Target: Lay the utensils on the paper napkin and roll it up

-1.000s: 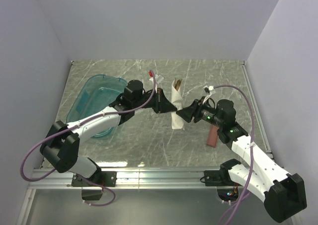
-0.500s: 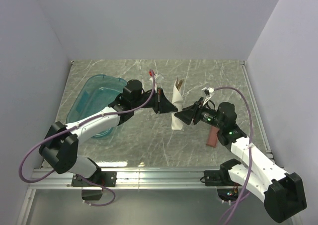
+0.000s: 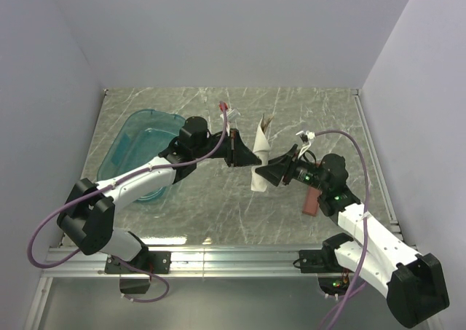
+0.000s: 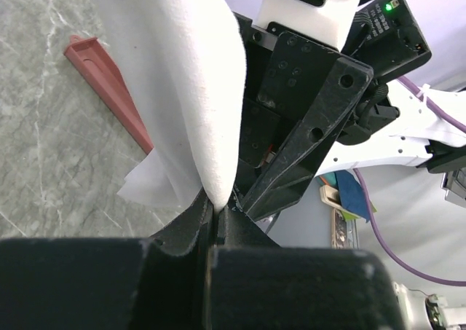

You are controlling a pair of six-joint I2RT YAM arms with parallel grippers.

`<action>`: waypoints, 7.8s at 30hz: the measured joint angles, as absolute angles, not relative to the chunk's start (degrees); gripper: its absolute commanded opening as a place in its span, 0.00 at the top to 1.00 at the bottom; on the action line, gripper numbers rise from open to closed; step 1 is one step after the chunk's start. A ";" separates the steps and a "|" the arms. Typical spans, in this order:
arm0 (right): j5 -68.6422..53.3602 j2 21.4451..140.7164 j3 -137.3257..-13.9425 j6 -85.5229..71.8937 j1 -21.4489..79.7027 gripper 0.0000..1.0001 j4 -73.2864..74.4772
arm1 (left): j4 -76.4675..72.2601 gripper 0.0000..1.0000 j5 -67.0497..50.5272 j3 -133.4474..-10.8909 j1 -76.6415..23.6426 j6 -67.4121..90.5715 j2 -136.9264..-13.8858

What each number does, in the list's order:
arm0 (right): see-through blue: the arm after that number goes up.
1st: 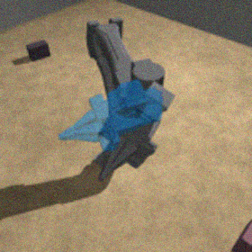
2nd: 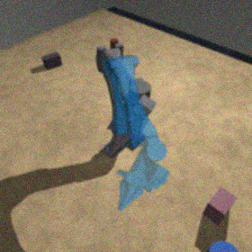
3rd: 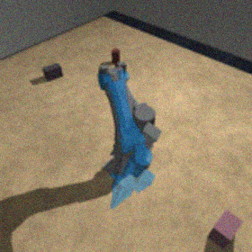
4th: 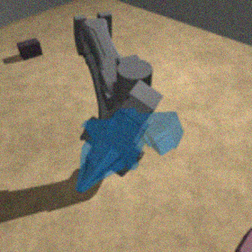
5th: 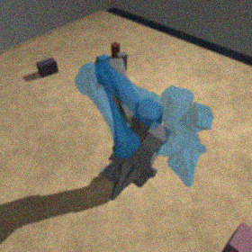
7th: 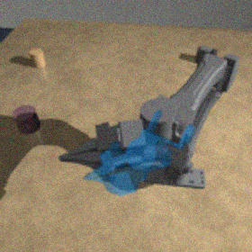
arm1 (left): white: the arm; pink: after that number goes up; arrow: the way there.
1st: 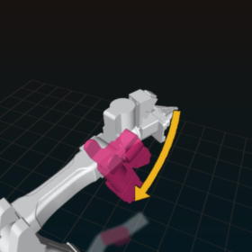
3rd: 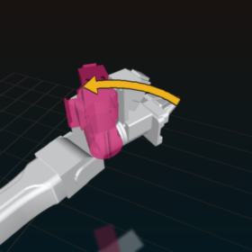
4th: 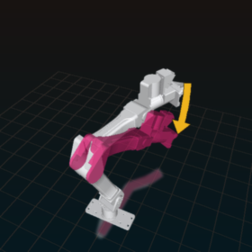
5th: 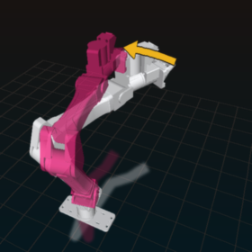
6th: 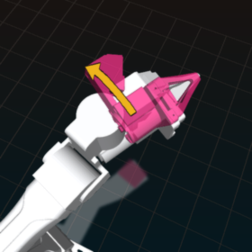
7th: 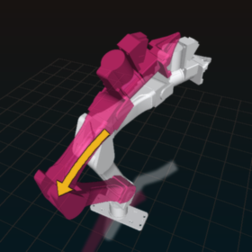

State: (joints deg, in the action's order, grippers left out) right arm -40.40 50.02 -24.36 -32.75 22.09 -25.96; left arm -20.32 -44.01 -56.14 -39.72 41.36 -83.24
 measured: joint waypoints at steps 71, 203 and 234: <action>-39.22 48.71 -29.63 -26.96 22.28 0.82 -10.96 | -22.70 0.80 -48.97 -67.83 -39.16 44.12 -95.44; -41.41 62.94 -43.46 -35.00 19.07 1.00 -15.27 | 39.70 0.24 7.73 -76.82 -19.38 30.70 -97.34; -28.97 47.64 -42.76 -28.84 18.11 1.00 8.40 | 32.75 0.92 -15.40 -122.17 -38.20 45.12 -132.22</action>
